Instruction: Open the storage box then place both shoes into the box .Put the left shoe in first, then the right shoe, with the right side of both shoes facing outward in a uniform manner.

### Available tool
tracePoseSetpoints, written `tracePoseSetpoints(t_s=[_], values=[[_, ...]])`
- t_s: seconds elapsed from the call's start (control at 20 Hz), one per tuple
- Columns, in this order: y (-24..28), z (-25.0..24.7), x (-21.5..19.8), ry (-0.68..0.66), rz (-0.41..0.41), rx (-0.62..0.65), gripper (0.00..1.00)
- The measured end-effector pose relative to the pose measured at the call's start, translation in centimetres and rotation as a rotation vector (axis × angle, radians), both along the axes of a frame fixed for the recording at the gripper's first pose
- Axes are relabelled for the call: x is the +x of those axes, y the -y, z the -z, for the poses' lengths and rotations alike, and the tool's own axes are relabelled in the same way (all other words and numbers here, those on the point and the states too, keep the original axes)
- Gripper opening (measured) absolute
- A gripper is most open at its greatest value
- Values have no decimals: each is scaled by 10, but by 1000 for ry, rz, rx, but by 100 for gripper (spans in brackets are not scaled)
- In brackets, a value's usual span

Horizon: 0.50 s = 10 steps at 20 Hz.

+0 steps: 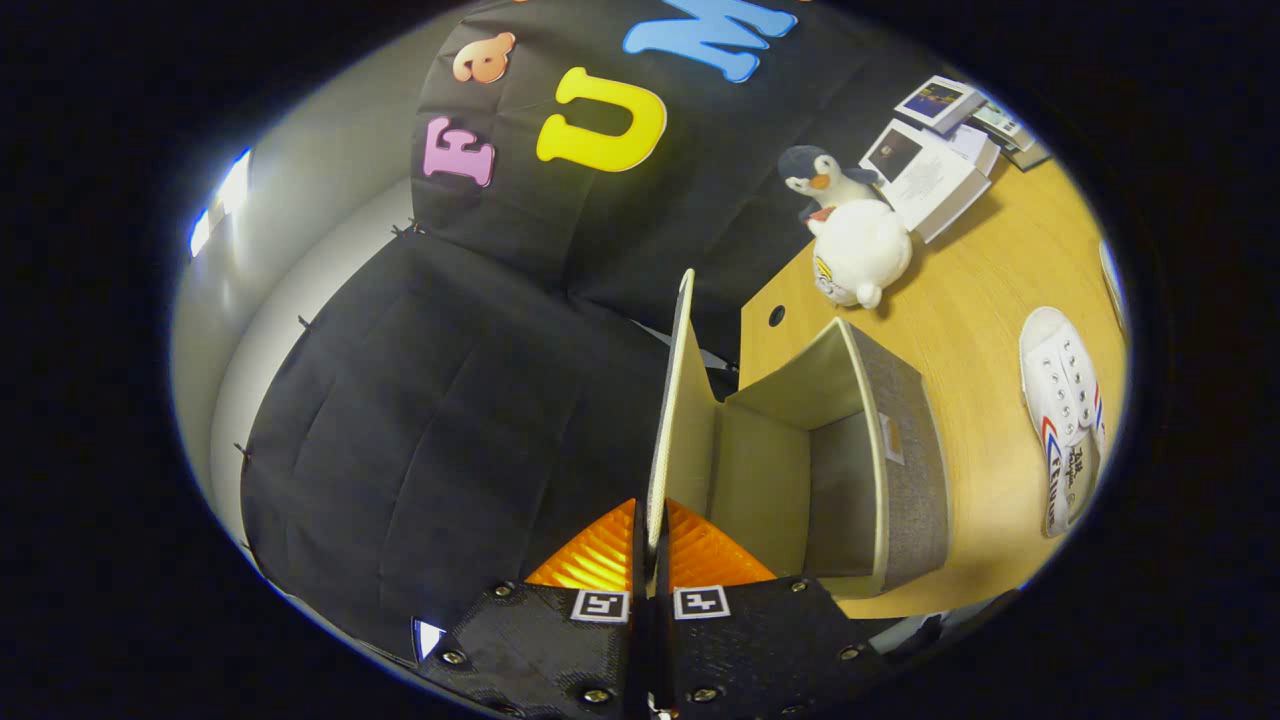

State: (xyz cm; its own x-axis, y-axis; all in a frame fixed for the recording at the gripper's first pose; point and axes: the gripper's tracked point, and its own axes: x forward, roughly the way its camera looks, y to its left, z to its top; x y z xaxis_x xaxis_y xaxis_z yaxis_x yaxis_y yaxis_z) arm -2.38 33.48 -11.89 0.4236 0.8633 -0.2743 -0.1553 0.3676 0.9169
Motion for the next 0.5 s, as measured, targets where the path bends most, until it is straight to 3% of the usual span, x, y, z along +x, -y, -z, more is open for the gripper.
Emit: tracePoseSetpoints(t_s=[0.25, 0.5], values=[[-42, -26, -2, 100, -69, -55, 2], [-85, -30, -10, 118, -110, -69, 2]])
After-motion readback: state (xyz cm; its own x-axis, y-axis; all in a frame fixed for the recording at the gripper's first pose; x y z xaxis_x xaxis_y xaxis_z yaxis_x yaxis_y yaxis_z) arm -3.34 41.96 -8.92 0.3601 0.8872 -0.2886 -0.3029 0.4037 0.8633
